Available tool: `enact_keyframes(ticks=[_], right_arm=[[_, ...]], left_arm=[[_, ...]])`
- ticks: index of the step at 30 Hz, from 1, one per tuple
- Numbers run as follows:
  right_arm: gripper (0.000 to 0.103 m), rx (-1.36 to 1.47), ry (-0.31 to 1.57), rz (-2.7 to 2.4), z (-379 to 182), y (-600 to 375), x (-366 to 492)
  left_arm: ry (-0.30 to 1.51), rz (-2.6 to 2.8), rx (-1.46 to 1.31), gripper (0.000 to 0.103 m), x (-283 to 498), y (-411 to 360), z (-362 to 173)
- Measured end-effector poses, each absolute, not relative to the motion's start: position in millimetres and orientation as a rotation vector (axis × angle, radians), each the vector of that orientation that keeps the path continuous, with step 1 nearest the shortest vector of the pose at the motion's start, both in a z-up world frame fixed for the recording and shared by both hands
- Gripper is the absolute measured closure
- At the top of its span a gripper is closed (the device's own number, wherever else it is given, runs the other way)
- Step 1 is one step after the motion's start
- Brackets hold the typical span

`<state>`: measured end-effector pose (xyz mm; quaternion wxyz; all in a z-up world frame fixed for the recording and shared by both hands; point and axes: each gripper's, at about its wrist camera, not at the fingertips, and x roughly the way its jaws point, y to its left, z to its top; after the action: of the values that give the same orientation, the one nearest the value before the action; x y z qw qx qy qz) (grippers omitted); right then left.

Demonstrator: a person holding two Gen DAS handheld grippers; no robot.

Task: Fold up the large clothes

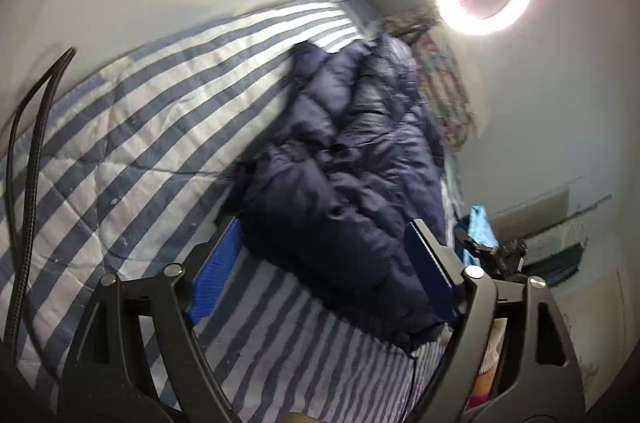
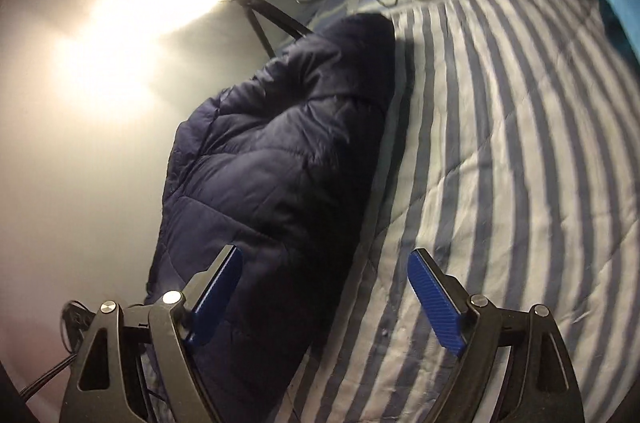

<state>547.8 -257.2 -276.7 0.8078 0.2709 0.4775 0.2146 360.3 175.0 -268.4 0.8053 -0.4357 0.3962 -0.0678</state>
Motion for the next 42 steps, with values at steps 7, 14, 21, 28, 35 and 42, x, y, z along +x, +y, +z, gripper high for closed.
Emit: enact_keyframes(ticks=[7, 14, 21, 28, 35, 42], right_arm=[[0.007, 0.632, 1.030, 0.493, -293, -238, 561], [0.009, 0.684, 1.000, 0.490, -299, -217, 576], [0.038, 0.630, 1.008, 0.484, -296, -180, 587], [0.079, 0.484, 0.975, 0.476, -265, -163, 576], [0.082, 0.422, 0.973, 0.498, -238, -173, 547], [0.082, 0.335, 1.035, 0.546, -212, -205, 488]], left_arm=[[0.848, -0.117, -1.040, 0.017, 381, 173, -295], [0.871, -0.107, -0.878, 0.017, 417, 147, -292], [0.851, -0.110, -0.851, 0.057, 433, 140, -290], [0.820, -0.112, -0.758, 0.079, 437, 128, -267], [0.817, -0.173, -0.758, 0.081, 406, 117, -250], [0.875, -0.268, -0.691, 0.081, 346, 73, -237]])
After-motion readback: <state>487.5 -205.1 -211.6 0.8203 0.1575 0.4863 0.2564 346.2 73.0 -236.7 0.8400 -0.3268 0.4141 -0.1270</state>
